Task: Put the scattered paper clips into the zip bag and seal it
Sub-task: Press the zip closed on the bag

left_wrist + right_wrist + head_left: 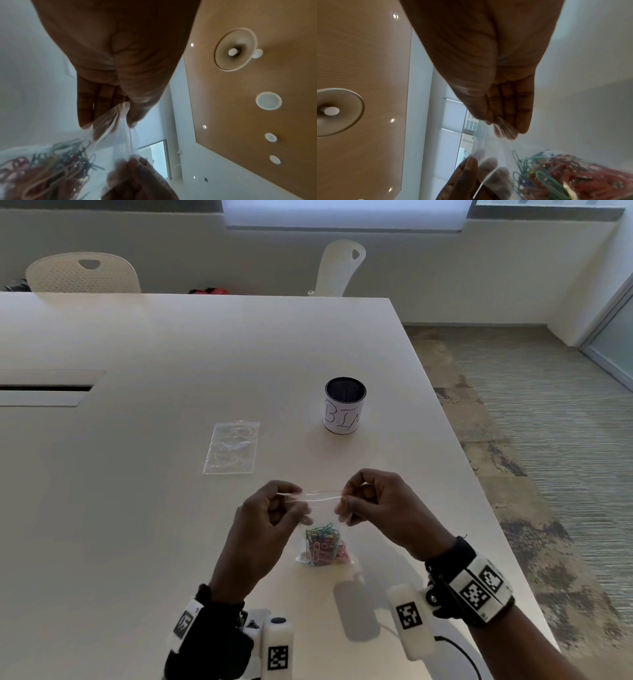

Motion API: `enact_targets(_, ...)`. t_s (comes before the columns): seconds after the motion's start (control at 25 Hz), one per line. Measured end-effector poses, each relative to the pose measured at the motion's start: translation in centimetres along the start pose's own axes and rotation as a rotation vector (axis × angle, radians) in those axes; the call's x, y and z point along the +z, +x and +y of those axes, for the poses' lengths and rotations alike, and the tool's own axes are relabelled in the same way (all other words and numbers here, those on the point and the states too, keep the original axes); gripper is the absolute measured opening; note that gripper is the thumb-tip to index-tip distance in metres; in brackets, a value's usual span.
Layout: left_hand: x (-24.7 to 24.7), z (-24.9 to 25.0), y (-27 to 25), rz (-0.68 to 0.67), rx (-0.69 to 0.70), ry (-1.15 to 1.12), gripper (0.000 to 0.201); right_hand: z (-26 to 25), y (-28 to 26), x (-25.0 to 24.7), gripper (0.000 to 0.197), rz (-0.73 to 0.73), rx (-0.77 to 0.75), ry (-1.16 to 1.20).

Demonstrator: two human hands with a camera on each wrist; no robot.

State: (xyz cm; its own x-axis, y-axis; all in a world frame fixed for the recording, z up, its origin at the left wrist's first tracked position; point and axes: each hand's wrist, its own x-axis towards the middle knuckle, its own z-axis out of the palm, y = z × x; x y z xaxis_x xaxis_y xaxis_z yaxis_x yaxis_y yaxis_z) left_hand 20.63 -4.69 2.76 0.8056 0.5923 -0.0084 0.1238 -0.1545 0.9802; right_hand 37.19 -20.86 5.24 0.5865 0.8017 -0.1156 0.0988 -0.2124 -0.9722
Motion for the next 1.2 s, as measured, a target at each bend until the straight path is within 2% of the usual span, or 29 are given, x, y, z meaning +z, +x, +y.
enact_targets(0.08, 0.1, 0.2, 0.3, -0.024, -0.035, -0.061, 0.027, 0.6, 0.2, 0.1, 0.012, 0.001, 0.002, 0.021)
enact_targets(0.2, 0.2, 0.4, 0.9, -0.025, -0.085, -0.128, 0.031, 1.2, 0.2, 0.5, 0.018, -0.022, -0.002, 0.040)
enact_targets(0.52, 0.4, -0.6, 1.8, -0.064, -0.094, -0.227, 0.017, 1.9, 0.8, 1.4, 0.013, 0.012, -0.049, 0.107)
enact_targets(1.2, 0.2, -1.1, 1.9, -0.092, -0.052, -0.251, 0.019, 2.3, 0.0, 2.0, 0.012, 0.054, -0.134, 0.131)
